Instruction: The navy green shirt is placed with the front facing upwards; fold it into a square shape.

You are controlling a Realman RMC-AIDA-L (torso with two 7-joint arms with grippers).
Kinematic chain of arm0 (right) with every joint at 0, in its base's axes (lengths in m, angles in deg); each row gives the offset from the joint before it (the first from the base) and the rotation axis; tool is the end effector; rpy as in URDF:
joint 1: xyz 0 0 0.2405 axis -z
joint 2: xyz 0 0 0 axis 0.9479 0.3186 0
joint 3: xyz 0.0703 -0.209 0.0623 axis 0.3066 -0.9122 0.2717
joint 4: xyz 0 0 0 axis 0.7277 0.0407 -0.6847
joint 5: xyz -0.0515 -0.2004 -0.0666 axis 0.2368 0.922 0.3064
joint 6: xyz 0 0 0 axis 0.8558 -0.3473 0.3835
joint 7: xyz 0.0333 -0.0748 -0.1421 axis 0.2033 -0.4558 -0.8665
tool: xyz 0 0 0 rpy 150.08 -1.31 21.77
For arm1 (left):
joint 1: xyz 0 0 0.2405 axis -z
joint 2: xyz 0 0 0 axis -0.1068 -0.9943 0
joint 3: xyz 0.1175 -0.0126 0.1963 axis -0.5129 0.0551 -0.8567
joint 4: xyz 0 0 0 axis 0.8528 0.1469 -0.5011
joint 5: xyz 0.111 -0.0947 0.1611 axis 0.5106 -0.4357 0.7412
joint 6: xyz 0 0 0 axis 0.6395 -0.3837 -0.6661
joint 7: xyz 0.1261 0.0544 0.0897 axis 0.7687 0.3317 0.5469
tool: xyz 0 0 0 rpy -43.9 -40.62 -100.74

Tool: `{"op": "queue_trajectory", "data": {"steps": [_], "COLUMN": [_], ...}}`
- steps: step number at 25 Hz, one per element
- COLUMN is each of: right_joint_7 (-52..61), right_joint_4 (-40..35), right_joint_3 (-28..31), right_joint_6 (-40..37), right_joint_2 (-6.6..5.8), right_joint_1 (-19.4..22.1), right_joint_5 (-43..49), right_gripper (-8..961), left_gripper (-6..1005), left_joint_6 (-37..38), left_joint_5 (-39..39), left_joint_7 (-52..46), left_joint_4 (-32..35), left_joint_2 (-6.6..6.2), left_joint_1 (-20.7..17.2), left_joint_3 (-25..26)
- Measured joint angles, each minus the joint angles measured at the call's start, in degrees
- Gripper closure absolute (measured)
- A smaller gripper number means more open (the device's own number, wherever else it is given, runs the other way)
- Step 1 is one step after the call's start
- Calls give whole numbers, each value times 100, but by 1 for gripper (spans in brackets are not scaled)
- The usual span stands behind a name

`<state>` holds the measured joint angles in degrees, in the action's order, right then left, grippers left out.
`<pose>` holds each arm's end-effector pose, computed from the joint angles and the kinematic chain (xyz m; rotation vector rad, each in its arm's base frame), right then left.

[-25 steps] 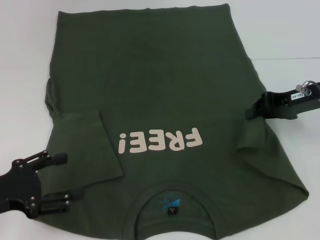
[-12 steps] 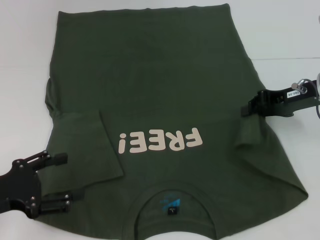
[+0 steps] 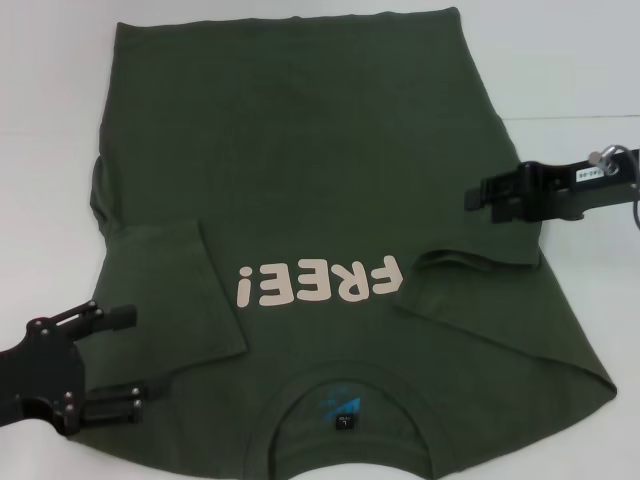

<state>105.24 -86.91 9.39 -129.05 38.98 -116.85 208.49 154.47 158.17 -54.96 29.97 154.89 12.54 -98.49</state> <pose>0.2293 0.4126 0.0381 -2.1539 1.7965 0.3544 -0.2841 0.2593 0.0404 -2.6244 -0.4937 -0.6784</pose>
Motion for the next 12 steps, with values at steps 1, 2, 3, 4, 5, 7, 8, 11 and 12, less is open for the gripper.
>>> {"op": "queue_trajectory", "data": {"steps": [1,2,3,4,5,7,8,11,12], "right_joint_7": [-15,-15,-6,18,91,271,417,561,629], "right_joint_4": [0,1,6,17,47,156,273,322,322], "right_joint_3": [1,2,2,1,-7,-29,-40,-58,-75], "right_joint_6": [-4,-9,-19,-16,-31,-45,-108,-186,-215], "right_joint_2": [-27,-65,-119,-184,-261,-417,-582,-727,-776], "right_joint_1": [36,68,106,154,200,284,344,371,371], "right_joint_5": [-75,-112,-129,-130,-128,-124,-117,-49,-5], "right_gripper": [506,465,429,393,357,285,249,204,189], "left_gripper": [62,62,62,62,62,62,62,62,62], "left_joint_6": [-3,-5,-7,-9,-12,-15,-17,-24,-27], "left_joint_5": [-3,-4,-5,-5,-6,-6,-6,-6,-6], "left_joint_7": [0,0,0,-2,-10,-46,-62,-73,-74], "left_joint_4": [-20,-31,-39,-44,-51,-83,-104,-146,-155], "left_joint_2": [-1,-3,-3,-3,-2,-4,-8,-14,-14], "left_joint_1": [6,9,17,18,23,41,49,60,65], "left_joint_3": [8,14,19,23,24,28,31,33,33]}}
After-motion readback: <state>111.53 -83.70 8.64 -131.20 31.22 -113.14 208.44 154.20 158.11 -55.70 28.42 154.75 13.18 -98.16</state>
